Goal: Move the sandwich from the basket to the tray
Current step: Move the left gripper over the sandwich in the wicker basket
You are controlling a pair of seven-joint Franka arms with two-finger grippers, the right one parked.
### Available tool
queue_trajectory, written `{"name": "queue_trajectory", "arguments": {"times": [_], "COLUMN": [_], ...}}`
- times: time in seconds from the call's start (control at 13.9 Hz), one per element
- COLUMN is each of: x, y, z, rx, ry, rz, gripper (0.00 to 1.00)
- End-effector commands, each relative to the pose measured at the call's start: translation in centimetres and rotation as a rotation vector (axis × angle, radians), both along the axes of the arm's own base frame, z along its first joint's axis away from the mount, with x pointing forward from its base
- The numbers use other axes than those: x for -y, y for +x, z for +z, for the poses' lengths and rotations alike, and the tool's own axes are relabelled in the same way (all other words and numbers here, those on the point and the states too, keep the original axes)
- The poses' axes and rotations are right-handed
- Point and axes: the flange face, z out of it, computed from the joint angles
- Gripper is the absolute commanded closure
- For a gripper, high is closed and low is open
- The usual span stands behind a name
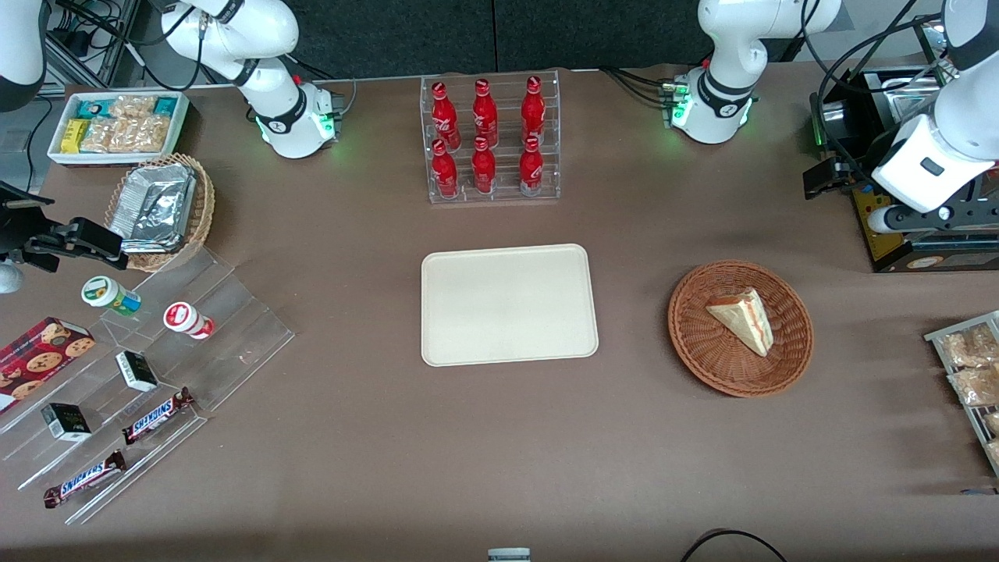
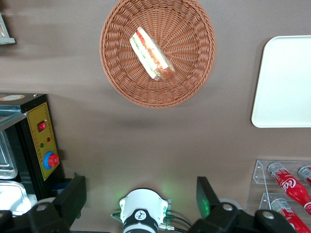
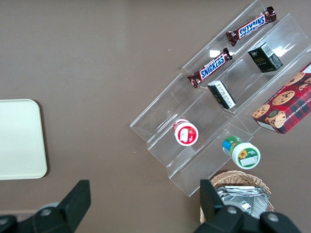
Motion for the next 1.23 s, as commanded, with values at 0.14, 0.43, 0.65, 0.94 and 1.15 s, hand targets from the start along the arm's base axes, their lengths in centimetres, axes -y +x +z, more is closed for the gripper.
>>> {"name": "queue_trajectory", "arguments": {"times": [0.14, 0.43, 0.65, 0.94, 1.15], "x": [-0.3, -1.1, -1.0, 0.2, 0.8], "y": [0.6, 1.6, 2.3, 3.5, 3.0], "z": [-2.1, -11.2, -16.3, -21.8, -26.6], "rx": [-0.010, 0.048, 0.138, 0.215, 0.254], "ry": [-0.009, -0.009, 0.013, 0.036, 0.045], "rz": [-0.003, 0.030, 0.204, 0.439, 0.571], "gripper": [0.00, 0.00, 0.00, 0.00, 0.00]}}
